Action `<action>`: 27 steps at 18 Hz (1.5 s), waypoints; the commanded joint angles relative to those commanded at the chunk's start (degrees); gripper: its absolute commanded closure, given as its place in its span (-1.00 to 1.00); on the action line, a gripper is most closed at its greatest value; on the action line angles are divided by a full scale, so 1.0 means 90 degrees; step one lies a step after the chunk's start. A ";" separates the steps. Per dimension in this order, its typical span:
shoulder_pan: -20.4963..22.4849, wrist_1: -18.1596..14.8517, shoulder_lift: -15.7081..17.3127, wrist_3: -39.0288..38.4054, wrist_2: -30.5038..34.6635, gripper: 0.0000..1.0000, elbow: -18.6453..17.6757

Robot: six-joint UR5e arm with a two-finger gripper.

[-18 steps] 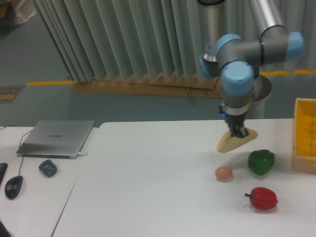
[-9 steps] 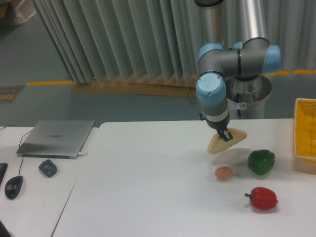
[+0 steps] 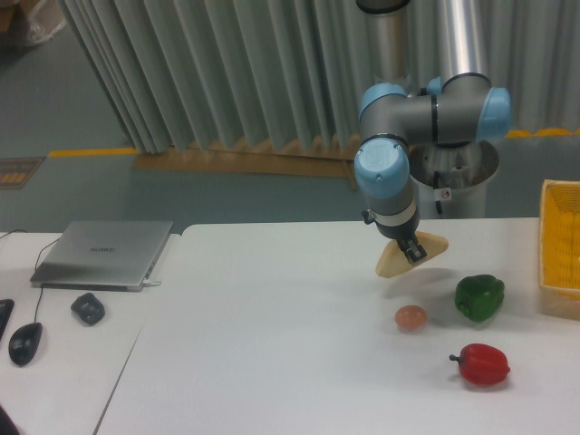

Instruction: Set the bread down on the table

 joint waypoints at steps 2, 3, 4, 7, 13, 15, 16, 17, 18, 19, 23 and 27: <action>0.0010 0.0000 0.0010 0.0000 -0.0020 -1.00 0.0020; 0.0010 0.0000 0.0000 0.0000 -0.0010 -1.00 0.0029; 0.0010 0.0000 0.0000 0.0000 -0.0010 -1.00 0.0029; 0.0010 0.0000 0.0000 0.0000 0.0000 -1.00 0.0039; 0.0010 0.0000 0.0010 -0.0010 0.0000 -1.00 0.0039; 0.0010 0.0010 0.0010 -0.0019 0.0000 -1.00 0.0039; 0.0010 0.0019 0.0020 -0.0049 0.0000 -1.00 0.0087; 0.0048 0.0039 0.0049 -0.0049 -0.0039 -1.00 0.0107; 0.0097 0.0049 0.0068 -0.0049 -0.0058 -1.00 0.0146; 0.0146 0.0107 0.0078 -0.0049 -0.0059 -1.00 0.0195; 0.0857 0.0439 0.0263 0.0019 -0.0088 -1.00 0.0225; 0.1356 0.0615 0.0400 0.0078 -0.0117 -1.00 0.0234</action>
